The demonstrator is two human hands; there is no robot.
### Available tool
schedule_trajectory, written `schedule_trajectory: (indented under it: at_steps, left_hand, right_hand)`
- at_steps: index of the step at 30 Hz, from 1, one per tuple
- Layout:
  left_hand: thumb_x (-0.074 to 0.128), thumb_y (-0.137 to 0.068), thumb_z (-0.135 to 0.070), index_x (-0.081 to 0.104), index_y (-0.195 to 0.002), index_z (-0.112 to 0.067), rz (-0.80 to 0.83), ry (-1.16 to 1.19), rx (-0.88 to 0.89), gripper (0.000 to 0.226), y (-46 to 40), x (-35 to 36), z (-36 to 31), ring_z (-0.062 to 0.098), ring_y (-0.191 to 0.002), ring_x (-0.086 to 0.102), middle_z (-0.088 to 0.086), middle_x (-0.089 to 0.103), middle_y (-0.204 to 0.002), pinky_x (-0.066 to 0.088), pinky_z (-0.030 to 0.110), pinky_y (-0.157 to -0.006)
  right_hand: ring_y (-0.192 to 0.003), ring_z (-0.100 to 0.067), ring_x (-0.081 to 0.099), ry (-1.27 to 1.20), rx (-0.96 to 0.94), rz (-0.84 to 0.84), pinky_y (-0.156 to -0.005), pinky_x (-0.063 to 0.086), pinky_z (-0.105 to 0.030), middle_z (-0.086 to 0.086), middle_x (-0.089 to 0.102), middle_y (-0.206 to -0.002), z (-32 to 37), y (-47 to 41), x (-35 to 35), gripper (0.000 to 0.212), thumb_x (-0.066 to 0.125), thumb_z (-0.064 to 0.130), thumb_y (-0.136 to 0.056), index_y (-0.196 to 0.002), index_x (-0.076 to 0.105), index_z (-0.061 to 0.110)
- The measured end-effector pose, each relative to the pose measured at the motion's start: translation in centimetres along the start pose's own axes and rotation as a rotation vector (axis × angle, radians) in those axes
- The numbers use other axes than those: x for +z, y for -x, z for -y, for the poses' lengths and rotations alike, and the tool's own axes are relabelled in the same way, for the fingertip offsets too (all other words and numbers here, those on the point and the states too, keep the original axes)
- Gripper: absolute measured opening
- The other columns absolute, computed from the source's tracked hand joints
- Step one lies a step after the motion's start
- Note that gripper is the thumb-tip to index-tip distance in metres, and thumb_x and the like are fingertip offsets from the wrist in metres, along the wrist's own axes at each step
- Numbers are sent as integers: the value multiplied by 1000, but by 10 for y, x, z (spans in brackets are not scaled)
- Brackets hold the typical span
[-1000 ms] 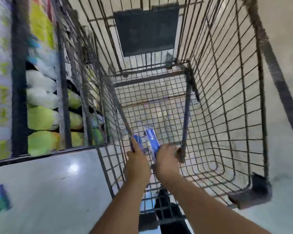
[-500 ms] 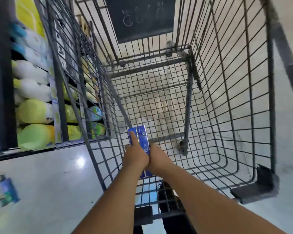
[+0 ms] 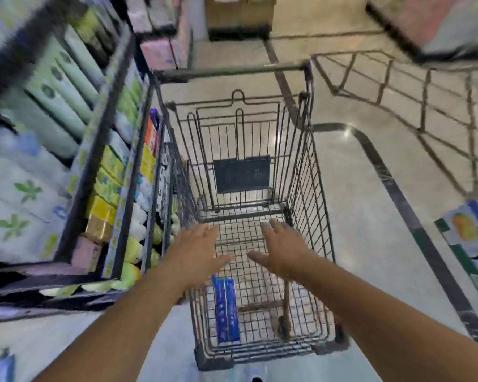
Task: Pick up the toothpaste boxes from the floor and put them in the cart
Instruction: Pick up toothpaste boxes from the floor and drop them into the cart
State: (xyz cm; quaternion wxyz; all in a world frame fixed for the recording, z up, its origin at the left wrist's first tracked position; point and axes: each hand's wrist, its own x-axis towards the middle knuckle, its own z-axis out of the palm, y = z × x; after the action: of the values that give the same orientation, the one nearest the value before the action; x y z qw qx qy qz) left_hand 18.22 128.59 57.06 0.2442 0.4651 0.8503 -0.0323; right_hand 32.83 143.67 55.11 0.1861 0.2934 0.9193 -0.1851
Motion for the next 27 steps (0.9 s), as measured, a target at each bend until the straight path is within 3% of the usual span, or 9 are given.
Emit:
schedule_trajectory:
  at_steps: [3, 7, 12, 15, 20, 24, 27]
  left_hand:
    - [32, -89, -74, 8, -157, -23, -27, -126, -21, 88, 43, -50, 14, 29, -150, 11, 10, 16, -162, 14, 49, -121]
    - [33, -90, -74, -1, -158, -24, 30, -57, -95, 91, 98, -87, 28, 27, -151, -2, 6, 0, -165, 9, 48, -121]
    - [28, -88, -78, -6, -157, -28, -29, -67, -99, 91, 167, -98, 48, 24, -152, -1, 4, -1, -165, 9, 47, -121]
    - [31, -88, -78, -8, -157, -31, -53, -6, -148, 91, 226, -90, 70, 21, -152, -4, 0, -3, -166, 7, 48, -122]
    - [30, -84, -80, 11, -156, -30, -174, 17, -324, 89, 345, -63, 136, 24, -149, 14, 5, 19, -162, 11, 48, -118]
    - [28, -75, -87, 13, -156, -26, -243, 128, -523, 103, 463, -20, 194, 25, -148, 19, 4, 21, -161, 22, 44, -117]
    - [18, -73, -93, 8, -157, -30, -287, 198, -691, 105, 565, 27, 228, 24, -149, 17, 0, 16, -163, 19, 50, -117]
  right_hand:
    - [-151, -30, -6, 93, -134, -81, -121, 2, -51, -10, -7, -163, 21, 24, -54, 94, 35, 73, -88, -156, -2, 19]
    - [-149, -28, -15, 153, -217, -128, -121, -3, -50, -9, -17, -161, 49, 61, -88, 96, 34, 74, -87, -155, -10, 22]
    - [-150, -29, -13, 189, -279, -113, -121, -4, -51, -9, -12, -163, 95, 103, -93, 99, 31, 77, -84, -156, -7, 23]
    - [-150, -28, -12, 201, -352, -98, -120, -3, -50, -9, -10, -164, 146, 125, -91, 96, 37, 74, -87, -157, -5, 21]
    - [-151, -29, -7, 285, -555, -84, -120, 0, -48, -9, -7, -165, 258, 178, -66, 98, 31, 77, -87, -158, -4, 19]
    - [-151, -28, -4, 399, -727, -30, -120, 4, -47, -8, -4, -165, 356, 231, -27, 95, 30, 76, -89, -158, -1, 17]
    - [-151, -27, 5, 450, -860, -62, -118, 10, -47, -8, 5, -164, 437, 275, 18, 93, 36, 75, -89, -157, 8, 19]
